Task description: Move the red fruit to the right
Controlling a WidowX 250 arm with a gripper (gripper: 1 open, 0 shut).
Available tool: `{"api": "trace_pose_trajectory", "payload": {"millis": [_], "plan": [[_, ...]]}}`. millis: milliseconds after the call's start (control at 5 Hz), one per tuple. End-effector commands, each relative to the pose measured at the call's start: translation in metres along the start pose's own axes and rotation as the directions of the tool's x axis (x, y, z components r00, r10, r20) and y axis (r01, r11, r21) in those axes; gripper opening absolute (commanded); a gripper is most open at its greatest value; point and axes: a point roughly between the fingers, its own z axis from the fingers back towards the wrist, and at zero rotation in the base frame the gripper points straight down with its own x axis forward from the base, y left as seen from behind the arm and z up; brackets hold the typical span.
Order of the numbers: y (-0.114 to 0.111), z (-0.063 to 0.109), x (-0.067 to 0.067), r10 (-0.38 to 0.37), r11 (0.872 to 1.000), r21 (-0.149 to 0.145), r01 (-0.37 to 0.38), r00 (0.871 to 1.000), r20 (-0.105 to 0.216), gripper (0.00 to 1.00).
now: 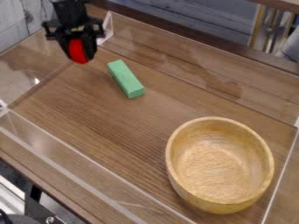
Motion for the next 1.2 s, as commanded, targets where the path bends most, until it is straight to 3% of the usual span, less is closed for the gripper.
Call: {"api": "trace_pose_trajectory", "payload": {"millis": [0,400,800,1000], "plan": [[-0.039,0.032,0.01,-0.099,0.994,-0.033,0.102,0.992,0.075,0.0],[-0.125,0.027,-0.013,-0.306,0.946,-0.099,0.31,0.951,0.047,0.0],[-0.193,0.017,-0.044,-0.409,0.904,-0.119,0.41,0.912,0.034,0.0],[-0.206,0.002,-0.056,-0.451,0.885,-0.119,0.45,0.892,0.016,0.0]]}}
